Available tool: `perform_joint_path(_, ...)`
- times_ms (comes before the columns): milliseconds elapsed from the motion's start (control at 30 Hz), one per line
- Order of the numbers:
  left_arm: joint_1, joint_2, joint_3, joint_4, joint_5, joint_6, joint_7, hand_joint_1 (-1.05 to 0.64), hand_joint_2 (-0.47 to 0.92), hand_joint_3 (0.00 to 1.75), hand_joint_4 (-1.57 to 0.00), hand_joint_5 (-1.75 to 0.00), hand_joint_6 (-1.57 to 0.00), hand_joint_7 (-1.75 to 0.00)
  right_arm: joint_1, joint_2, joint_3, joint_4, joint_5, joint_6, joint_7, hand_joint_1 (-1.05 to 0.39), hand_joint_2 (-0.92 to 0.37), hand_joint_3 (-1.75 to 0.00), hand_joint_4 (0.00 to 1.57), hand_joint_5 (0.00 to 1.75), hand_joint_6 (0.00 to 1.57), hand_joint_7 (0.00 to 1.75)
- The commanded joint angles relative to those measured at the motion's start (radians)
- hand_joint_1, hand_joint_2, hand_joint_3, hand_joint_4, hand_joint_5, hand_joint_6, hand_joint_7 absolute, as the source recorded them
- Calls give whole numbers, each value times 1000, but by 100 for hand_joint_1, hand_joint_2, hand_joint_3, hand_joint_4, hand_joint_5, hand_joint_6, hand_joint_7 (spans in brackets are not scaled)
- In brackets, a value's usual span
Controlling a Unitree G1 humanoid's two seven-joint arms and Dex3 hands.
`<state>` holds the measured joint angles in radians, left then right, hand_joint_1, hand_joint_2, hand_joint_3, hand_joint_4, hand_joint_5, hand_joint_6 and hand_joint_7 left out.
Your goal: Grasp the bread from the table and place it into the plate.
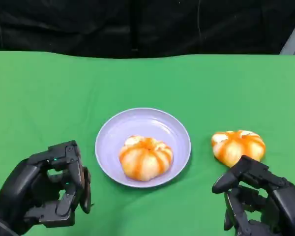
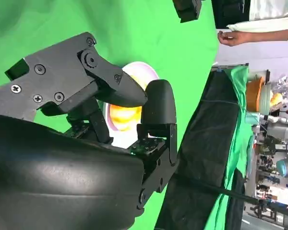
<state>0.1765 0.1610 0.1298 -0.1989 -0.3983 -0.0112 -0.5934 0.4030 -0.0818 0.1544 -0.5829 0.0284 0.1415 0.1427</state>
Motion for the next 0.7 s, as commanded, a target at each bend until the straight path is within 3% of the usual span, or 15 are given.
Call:
perform_joint_path(33, 0, 9, 3, 8, 1, -19, 13, -7, 48, 141, -91, -175, -75, -175, 4, -7, -5, -5, 2, -12, -1, -7, -67, -105, 74, 175, 65, 156)
perform_joint_path(700, 2, 13, 1, 10, 0, -27, 10, -7, 48, 140, -91, -175, -74, -175, 8, -6, -5, -10, 2, -10, -1, -6, -67, -104, 74, 175, 65, 156)
